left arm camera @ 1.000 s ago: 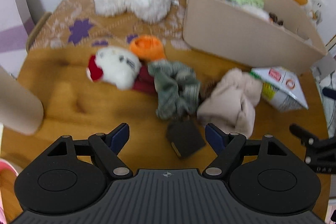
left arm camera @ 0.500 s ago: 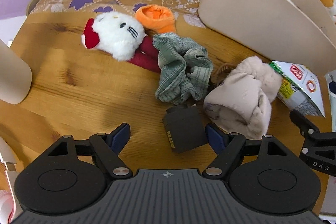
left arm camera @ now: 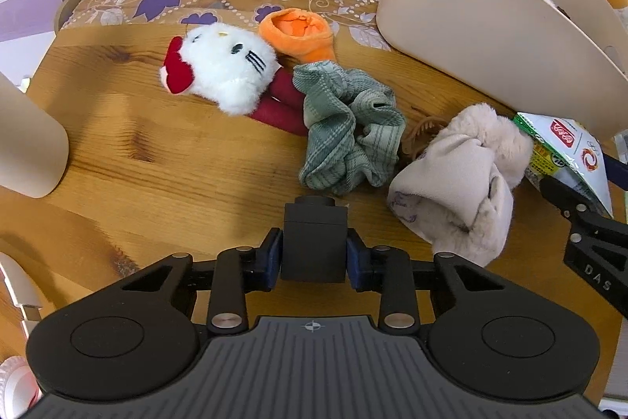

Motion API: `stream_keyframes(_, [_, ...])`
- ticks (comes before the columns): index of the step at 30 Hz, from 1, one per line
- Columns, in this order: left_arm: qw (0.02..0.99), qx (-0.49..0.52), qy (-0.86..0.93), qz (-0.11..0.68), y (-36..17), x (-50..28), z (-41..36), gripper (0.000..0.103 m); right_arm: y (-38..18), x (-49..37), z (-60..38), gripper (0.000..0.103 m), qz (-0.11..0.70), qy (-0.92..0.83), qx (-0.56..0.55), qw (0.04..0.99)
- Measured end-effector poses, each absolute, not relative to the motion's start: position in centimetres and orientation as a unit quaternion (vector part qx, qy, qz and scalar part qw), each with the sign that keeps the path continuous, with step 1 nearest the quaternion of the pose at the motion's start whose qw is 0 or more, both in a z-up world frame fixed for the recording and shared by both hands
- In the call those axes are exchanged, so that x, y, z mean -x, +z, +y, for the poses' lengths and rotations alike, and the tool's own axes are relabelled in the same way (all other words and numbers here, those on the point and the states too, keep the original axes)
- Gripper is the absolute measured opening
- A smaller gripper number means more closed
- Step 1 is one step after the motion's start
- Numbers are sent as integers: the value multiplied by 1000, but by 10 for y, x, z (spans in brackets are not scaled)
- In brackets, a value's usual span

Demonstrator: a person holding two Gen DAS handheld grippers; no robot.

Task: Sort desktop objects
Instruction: 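Grasp the small black box with the left tool while the right grasps the white snack bag, then carry both items into the beige basket and open both tools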

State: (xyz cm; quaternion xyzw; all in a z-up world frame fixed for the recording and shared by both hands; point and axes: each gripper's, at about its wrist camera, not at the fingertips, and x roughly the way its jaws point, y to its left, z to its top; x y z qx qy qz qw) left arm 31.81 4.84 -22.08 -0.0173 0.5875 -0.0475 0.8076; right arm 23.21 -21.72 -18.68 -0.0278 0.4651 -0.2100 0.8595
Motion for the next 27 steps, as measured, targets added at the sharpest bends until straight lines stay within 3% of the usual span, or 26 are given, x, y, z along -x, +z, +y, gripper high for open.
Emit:
stream_keyframes(17, [839, -7, -67, 541, -189, -307, 59, 32, -156, -191, -216, 49, 432, -211, -27, 876])
stream_keyframes(27, [870, -6, -98, 484, -139, -315, 44, 32, -123, -173, -216, 49, 405, -218, -3, 888])
